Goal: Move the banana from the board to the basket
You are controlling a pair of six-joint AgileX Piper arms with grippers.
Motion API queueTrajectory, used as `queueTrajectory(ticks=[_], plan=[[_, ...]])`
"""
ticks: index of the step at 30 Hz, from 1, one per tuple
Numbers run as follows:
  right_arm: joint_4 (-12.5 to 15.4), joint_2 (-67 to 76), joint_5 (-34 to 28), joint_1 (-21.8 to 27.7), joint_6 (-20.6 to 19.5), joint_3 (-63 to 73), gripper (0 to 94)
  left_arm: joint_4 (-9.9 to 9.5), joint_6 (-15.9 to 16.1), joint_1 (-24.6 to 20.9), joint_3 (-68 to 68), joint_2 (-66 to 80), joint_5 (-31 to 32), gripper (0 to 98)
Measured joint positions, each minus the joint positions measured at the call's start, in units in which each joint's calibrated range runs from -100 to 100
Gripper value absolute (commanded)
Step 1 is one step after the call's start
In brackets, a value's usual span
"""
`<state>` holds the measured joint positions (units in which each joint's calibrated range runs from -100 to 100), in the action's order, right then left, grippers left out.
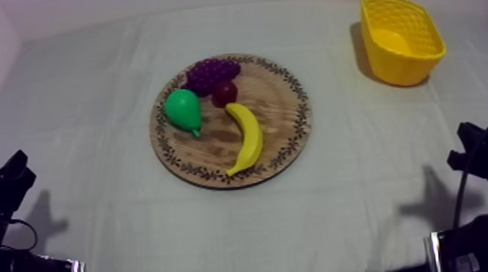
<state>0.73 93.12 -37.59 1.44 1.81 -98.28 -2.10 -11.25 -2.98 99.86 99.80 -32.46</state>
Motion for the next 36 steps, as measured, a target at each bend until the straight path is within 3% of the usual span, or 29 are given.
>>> queueTrajectory(ticks=[6,18,29,36], plan=[[-0.7,-9.1,2.1,-4.1,-2.7,8.6,0.4,0.0,0.0,0.0,0.0,0.0,0.0,0.1],[-7.6,-30.6,-7.8,-18.1,-13.9,32.3,0.2,0.0,0.0,0.0,0.0,0.0,0.0,0.1],[-11.9,-42.6,-16.0,-32.2,-22.7,45.5,0.3,0.0,0.0,0.0,0.0,0.0,0.0,0.1],[-17.9,-48.2,-15.5,-41.4,-29.1,45.8,0.2,0.0,0.0,0.0,0.0,0.0,0.0,0.1]])
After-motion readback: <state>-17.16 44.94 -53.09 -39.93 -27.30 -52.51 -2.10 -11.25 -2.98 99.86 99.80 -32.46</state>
